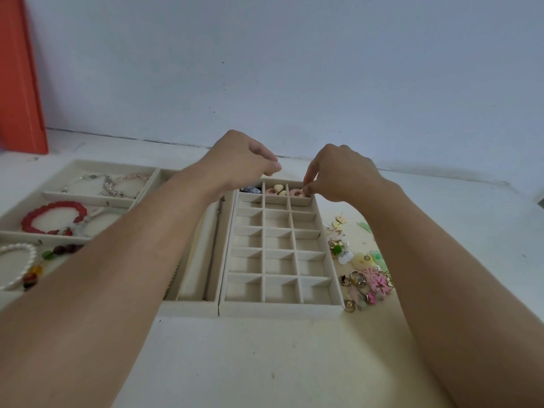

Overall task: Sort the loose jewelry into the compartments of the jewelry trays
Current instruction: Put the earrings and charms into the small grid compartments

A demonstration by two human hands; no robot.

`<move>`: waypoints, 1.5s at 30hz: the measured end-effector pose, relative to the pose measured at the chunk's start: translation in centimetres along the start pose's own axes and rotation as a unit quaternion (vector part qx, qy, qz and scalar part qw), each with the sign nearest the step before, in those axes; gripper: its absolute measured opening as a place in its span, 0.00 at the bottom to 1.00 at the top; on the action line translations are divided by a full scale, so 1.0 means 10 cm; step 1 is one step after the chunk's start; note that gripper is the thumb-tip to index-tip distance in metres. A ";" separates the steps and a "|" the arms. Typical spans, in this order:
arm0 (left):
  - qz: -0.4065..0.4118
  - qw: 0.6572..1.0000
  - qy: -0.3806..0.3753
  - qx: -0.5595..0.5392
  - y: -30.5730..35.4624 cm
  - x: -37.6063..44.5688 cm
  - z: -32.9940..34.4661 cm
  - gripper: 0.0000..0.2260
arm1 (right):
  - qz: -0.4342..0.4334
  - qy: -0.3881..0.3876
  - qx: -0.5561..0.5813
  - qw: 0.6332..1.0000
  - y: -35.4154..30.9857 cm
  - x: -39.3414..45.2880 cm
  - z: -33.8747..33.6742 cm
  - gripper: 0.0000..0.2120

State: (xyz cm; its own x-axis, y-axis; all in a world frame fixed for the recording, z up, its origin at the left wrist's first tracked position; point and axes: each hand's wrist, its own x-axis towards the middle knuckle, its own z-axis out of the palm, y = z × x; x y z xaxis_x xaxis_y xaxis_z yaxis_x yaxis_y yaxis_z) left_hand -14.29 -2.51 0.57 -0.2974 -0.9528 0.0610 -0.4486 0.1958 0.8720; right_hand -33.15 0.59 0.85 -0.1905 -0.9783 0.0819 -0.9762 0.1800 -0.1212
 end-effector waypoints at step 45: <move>0.101 0.981 -0.150 0.072 0.31 -0.44 0.56 0.08 | -0.039 -0.106 0.183 0.976 0.95 -1.03 -0.20 0.08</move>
State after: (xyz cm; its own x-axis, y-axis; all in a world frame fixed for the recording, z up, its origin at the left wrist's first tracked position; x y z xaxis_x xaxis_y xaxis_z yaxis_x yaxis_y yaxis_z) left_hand -19.05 3.61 0.25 -0.6179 -0.7839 0.0606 -0.4624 0.4246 0.7784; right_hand -40.66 12.61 0.86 -0.0524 -0.9939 -0.0975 -0.8767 0.0925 -0.4721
